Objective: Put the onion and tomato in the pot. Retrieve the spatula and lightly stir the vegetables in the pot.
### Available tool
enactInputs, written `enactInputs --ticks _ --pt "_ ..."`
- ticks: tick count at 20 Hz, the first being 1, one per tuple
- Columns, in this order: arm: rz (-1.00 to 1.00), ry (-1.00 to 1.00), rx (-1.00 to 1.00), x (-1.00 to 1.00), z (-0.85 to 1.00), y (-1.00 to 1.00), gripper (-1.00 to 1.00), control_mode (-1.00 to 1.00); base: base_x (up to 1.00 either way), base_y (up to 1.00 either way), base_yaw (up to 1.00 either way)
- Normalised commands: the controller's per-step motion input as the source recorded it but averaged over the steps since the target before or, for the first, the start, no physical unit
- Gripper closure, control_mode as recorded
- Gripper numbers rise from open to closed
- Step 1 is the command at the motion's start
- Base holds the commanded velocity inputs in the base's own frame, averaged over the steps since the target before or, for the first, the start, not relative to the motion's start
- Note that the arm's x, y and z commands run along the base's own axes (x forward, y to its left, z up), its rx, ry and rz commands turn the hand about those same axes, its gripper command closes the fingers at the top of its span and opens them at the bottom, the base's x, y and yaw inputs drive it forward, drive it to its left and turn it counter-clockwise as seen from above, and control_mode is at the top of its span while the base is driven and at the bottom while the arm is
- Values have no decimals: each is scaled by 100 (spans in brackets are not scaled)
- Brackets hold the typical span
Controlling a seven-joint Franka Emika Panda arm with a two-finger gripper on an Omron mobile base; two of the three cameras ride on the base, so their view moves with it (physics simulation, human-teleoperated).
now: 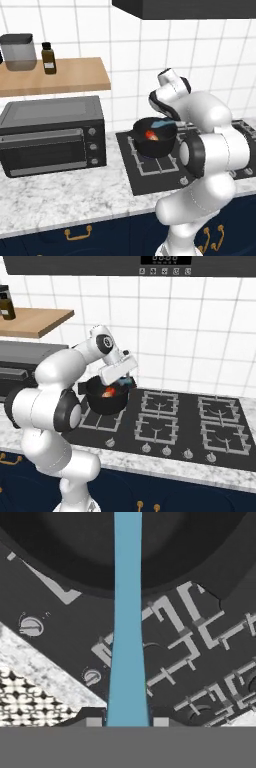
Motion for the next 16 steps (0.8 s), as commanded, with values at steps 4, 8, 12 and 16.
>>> enactInputs --ticks 4,8,12,16 --pt "34 -15 -5 17 0 3 100 -100 0 0 0" --pt "25 -13 -14 19 -3 0 100 -100 0 0 0" --pt "2 -14 -18 20 -12 10 100 -100 0 0 0" --pt "27 -18 -10 24 0 2 100 -100 0 0 0"
